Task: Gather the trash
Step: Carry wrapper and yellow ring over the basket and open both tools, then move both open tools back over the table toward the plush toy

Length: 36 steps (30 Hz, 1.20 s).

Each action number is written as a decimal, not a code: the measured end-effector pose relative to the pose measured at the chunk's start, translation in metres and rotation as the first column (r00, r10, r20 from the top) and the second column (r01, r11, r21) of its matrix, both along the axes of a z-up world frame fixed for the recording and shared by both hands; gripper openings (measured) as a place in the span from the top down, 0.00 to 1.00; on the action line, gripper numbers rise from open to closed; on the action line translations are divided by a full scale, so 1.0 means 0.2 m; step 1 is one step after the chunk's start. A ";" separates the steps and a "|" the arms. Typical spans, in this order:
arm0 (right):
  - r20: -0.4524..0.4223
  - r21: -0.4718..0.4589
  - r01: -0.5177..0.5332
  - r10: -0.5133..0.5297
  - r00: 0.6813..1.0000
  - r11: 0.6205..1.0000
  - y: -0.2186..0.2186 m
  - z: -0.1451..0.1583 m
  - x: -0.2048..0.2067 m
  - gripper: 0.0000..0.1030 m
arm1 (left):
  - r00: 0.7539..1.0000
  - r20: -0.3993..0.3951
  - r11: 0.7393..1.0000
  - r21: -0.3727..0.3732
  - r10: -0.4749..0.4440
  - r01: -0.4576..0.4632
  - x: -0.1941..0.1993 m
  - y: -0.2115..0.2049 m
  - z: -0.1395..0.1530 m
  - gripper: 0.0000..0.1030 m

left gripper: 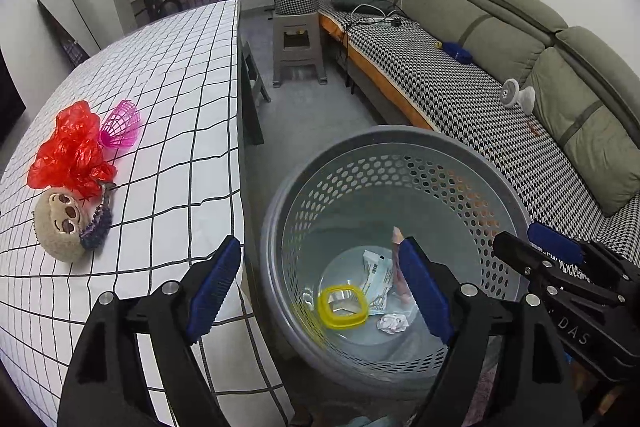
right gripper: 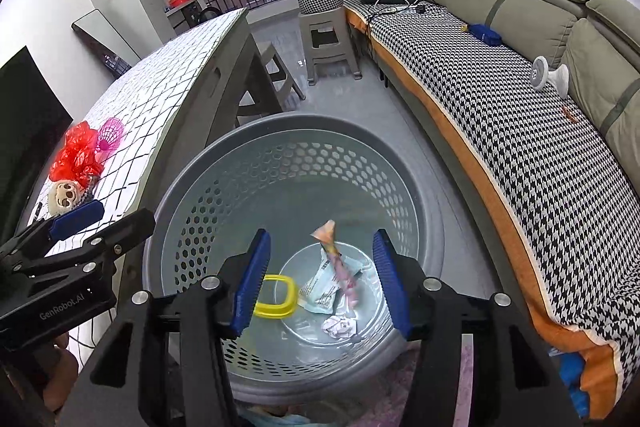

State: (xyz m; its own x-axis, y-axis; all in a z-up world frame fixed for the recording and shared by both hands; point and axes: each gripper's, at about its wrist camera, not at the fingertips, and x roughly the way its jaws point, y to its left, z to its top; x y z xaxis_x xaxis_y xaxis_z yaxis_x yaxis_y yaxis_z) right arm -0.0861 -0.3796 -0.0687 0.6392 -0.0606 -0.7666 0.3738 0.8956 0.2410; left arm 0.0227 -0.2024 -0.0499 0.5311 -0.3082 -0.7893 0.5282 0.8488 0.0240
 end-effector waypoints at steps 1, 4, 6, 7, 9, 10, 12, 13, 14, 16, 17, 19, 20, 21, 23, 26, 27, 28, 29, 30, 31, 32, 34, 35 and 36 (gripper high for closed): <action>0.000 -0.001 -0.001 0.001 1.000 1.000 0.01 0.00 0.00 0.50 | 1.000 -0.001 1.000 0.000 0.001 -0.001 0.00 0.00 0.00 0.23; 0.001 -0.004 -0.002 0.002 1.000 1.000 0.01 0.00 -0.01 0.50 | 1.000 0.000 1.000 -0.005 0.007 -0.007 0.00 0.02 0.01 0.23; 0.002 -0.009 -0.001 0.001 1.000 1.000 0.02 0.01 -0.01 0.50 | 1.000 0.001 1.000 -0.006 0.010 -0.010 -0.01 0.02 0.01 0.23; 0.003 -0.012 -0.001 0.001 1.000 1.000 0.01 0.01 -0.02 0.50 | 1.000 0.001 1.000 -0.006 0.012 -0.012 -0.01 0.03 0.02 0.23; 0.006 -0.016 0.000 0.000 1.000 1.000 0.02 0.02 -0.03 0.50 | 1.000 0.002 1.000 -0.008 0.015 -0.015 -0.02 0.04 0.02 0.23; 0.008 -0.018 0.002 -0.001 1.000 1.000 0.02 0.02 -0.03 0.48 | 1.000 0.003 1.000 -0.008 0.017 -0.017 -0.02 0.04 0.02 0.23; 0.012 -0.020 0.004 -0.004 1.000 1.000 0.03 0.03 -0.04 0.48 | 1.000 0.006 1.000 -0.008 0.024 -0.024 -0.02 0.05 0.02 0.20; 0.014 -0.021 0.004 -0.004 1.000 1.000 0.03 0.03 -0.04 0.48 | 1.000 0.009 1.000 -0.008 0.029 -0.029 -0.03 0.06 0.02 0.19; 0.017 -0.024 0.005 -0.004 1.000 1.000 0.03 0.03 -0.05 0.48 | 0.999 0.011 0.999 -0.009 0.033 -0.033 -0.03 0.07 0.03 0.19; 0.023 -0.024 0.008 -0.007 1.000 1.000 0.04 0.04 -0.06 0.46 | 0.999 0.016 0.999 -0.012 0.039 -0.038 -0.04 0.09 0.03 0.19; 0.025 -0.021 0.007 -0.007 1.000 1.000 0.05 0.04 -0.07 0.46 | 0.999 0.019 0.999 -0.013 0.043 -0.043 -0.04 0.10 0.03 0.19; 0.025 -0.021 0.004 -0.004 1.000 1.000 0.06 0.03 -0.07 0.46 | 0.998 0.021 0.999 -0.016 0.052 -0.052 -0.04 0.13 0.04 0.19; 0.025 -0.022 0.002 -0.002 1.000 1.000 0.07 0.03 -0.07 0.46 | 0.998 0.021 0.998 -0.017 0.057 -0.057 -0.04 0.15 0.04 0.19; 0.026 -0.020 -0.001 0.001 1.000 1.000 0.08 0.03 -0.07 0.45 | 0.998 0.022 0.998 -0.018 0.062 -0.061 -0.04 0.16 0.04 0.19; 0.031 -0.015 -0.009 0.009 0.999 1.000 0.10 0.03 -0.07 0.44 | 0.997 0.023 0.997 -0.018 0.075 -0.075 -0.04 0.19 0.04 0.19; 0.040 -0.008 -0.023 0.024 0.999 1.000 0.14 0.03 -0.07 0.43 | 0.995 0.028 0.995 -0.021 0.097 -0.096 -0.04 0.26 0.04 0.19; 0.040 -0.006 -0.030 0.031 0.999 1.000 0.15 0.03 -0.06 0.42 | 0.994 0.031 0.994 -0.021 0.104 -0.103 -0.04 0.28 0.04 0.19; 0.040 -0.006 -0.040 0.040 0.998 0.999 0.17 0.03 -0.06 0.42 | 0.993 0.034 0.993 -0.024 0.114 -0.113 -0.04 0.31 0.04 0.19; 0.037 -0.009 -0.050 0.051 0.998 0.999 0.18 0.02 -0.05 0.42 | 0.992 0.037 0.992 -0.026 0.123 -0.122 -0.04 0.33 0.05 0.19; 0.033 -0.013 -0.061 0.062 0.998 0.998 0.21 0.02 -0.04 0.42 | 0.991 0.039 0.991 -0.027 0.131 -0.130 -0.04 0.35 0.05 0.19; 0.031 -0.016 -0.072 0.072 0.997 0.997 0.23 0.02 -0.03 0.42 | 0.989 0.039 0.990 -0.030 0.142 -0.141 -0.04 0.38 0.05 0.19; 0.031 -0.018 -0.082 0.082 0.996 0.997 0.25 0.02 -0.03 0.42 | 0.988 0.040 0.988 -0.033 0.151 -0.150 -0.05 0.40 0.05 0.19; 0.031 -0.020 -0.099 0.100 0.994 0.995 0.30 0.02 -0.01 0.42 | 0.984 0.039 0.985 -0.037 0.172 -0.170 -0.04 0.45 0.05 0.19; 0.032 -0.022 -0.107 0.108 0.994 0.994 0.31 0.02 -0.01 0.42 | 0.982 0.040 0.983 -0.038 0.183 -0.182 -0.04 0.48 0.05 0.19; 0.033 -0.023 -0.114 0.115 0.993 0.993 0.33 0.02 0.00 0.42 | 0.980 0.041 0.981 -0.039 0.194 -0.192 -0.04 0.51 0.05 0.19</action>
